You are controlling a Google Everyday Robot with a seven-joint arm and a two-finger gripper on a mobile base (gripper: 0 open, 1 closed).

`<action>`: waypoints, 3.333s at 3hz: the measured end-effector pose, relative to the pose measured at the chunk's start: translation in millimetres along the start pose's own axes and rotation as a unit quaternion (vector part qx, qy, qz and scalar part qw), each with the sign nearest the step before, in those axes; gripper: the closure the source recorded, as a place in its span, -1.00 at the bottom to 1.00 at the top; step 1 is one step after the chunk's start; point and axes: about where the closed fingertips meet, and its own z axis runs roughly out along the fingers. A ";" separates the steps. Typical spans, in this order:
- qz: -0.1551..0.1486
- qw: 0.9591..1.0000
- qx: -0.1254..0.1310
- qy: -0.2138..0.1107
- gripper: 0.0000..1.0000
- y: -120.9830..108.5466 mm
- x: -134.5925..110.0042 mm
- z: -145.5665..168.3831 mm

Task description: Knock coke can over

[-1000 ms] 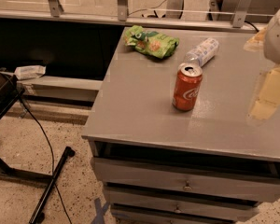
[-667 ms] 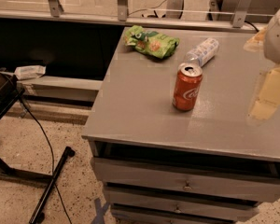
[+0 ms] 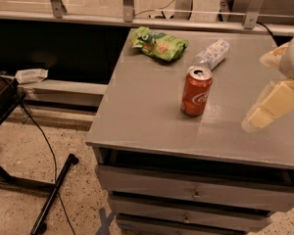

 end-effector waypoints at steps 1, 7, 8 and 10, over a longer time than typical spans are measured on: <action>0.087 0.988 0.008 -0.129 -1.00 -4.7 -9.8 27.8; 0.112 0.909 0.183 -0.357 -1.00 -77.8 -93.6 61.8; 0.120 0.909 0.157 -0.366 -1.00 -66.0 -92.3 74.1; 0.145 0.902 0.120 -0.387 -1.00 -50.5 -83.4 106.7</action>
Offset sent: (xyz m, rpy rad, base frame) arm 0.1000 0.0187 0.0170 0.6719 -0.4449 -0.2989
